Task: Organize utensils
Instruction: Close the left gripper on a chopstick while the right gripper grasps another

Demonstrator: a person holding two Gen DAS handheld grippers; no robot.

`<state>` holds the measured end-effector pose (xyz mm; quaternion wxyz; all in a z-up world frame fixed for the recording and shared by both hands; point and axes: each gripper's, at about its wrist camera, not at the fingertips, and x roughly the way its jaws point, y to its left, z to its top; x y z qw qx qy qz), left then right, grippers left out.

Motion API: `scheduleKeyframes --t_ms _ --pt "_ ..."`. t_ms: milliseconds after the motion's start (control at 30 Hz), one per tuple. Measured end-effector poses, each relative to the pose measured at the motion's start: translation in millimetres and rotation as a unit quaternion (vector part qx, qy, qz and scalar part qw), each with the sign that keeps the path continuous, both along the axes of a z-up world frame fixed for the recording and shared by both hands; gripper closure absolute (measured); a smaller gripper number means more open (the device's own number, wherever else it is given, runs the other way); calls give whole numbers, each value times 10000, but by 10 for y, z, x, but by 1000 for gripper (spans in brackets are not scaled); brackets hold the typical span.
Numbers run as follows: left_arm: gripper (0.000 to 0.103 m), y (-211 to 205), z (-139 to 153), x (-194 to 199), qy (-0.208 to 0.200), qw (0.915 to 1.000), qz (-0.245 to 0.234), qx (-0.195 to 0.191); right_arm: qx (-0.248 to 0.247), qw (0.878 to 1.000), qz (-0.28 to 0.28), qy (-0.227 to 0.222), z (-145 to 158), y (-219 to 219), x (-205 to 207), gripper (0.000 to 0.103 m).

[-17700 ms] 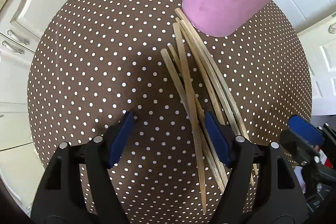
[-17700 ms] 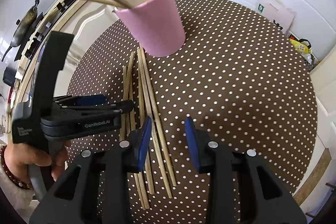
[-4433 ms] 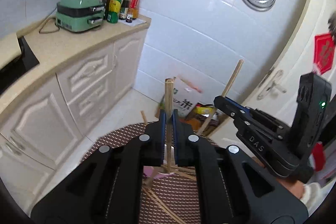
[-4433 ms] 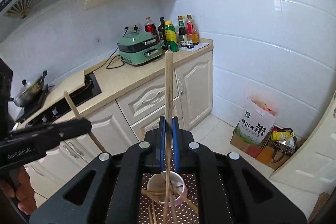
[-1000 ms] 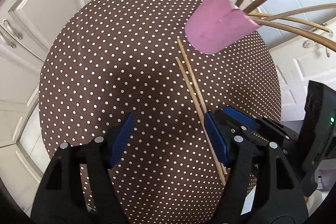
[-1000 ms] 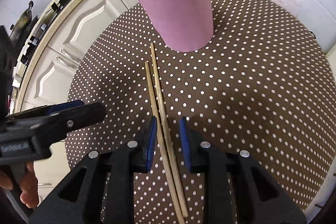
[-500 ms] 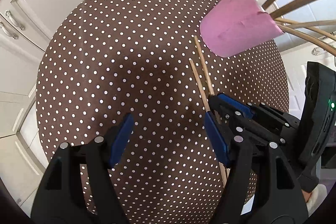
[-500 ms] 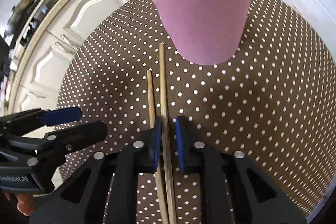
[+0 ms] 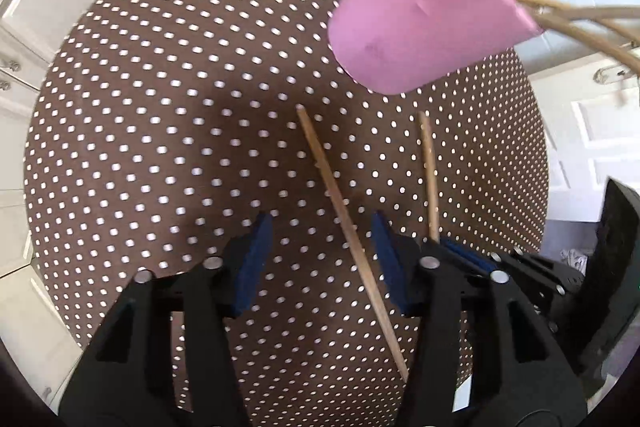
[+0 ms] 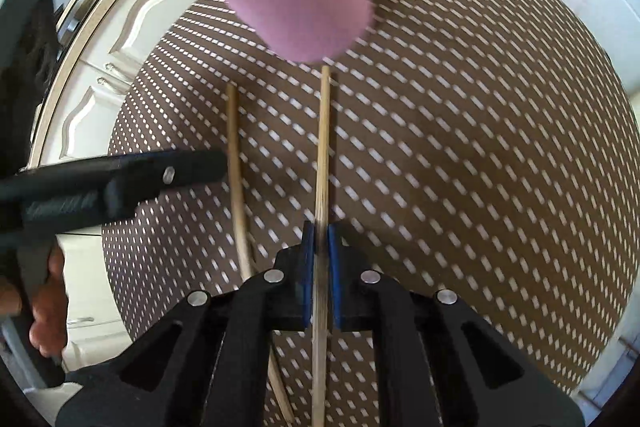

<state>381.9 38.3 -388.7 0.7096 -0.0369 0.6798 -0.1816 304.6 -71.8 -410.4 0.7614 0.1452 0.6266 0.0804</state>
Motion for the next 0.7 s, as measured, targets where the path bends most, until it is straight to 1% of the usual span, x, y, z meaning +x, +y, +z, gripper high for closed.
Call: scheduleKeyframes --t_ms 33,100,133,167,200,300,367,400,433,467,533,567,600,633,700 --pt "59 -38 -21 16 21 10000 0 18 40 10000 -47 32 2 -39 -31 97" --pt "59 -112 -40 53 -27 9999 36 143 43 9999 -111 36 19 -91 -56 97" --pt "59 -149 -41 72 -42 9998 30 166 122 9998 -146 46 24 -114 -49 97" --pt "64 -194 -44 93 -80 9996 11 252 168 9997 -168 52 33 -136 -40 95" --pt "69 -262 -48 111 -168 9989 -22 432 151 9997 -182 47 49 -157 -27 94" --pt "73 -389 -66 161 -288 9970 -88 706 131 9998 -162 -43 121 -246 58 94" --pt "77 -442 -72 167 -357 9960 -74 811 120 9998 -160 -77 132 -254 140 94" --pt "78 -459 -78 180 -376 9959 -55 819 105 9998 -156 -85 130 -257 190 93" --pt "81 -511 -96 144 -390 9958 -48 822 62 9999 -134 -61 115 -251 244 94" --pt "85 -509 -103 134 -398 9958 -53 825 34 9999 -110 -20 91 -233 296 94" --pt "90 -492 -116 69 -377 9960 -64 802 -49 9999 -46 107 31 -190 383 94" --pt "92 -433 -120 69 -329 9969 -27 714 -86 9999 -41 78 45 -178 423 96" --pt "93 -388 -119 82 -282 9975 20 643 -97 9999 -34 102 38 -156 455 96" --pt "95 -325 -128 82 -262 9978 42 609 -68 9999 -57 142 34 -172 479 96" --pt "96 -203 -152 103 -272 9981 45 550 -87 9997 -47 205 28 -174 517 100"
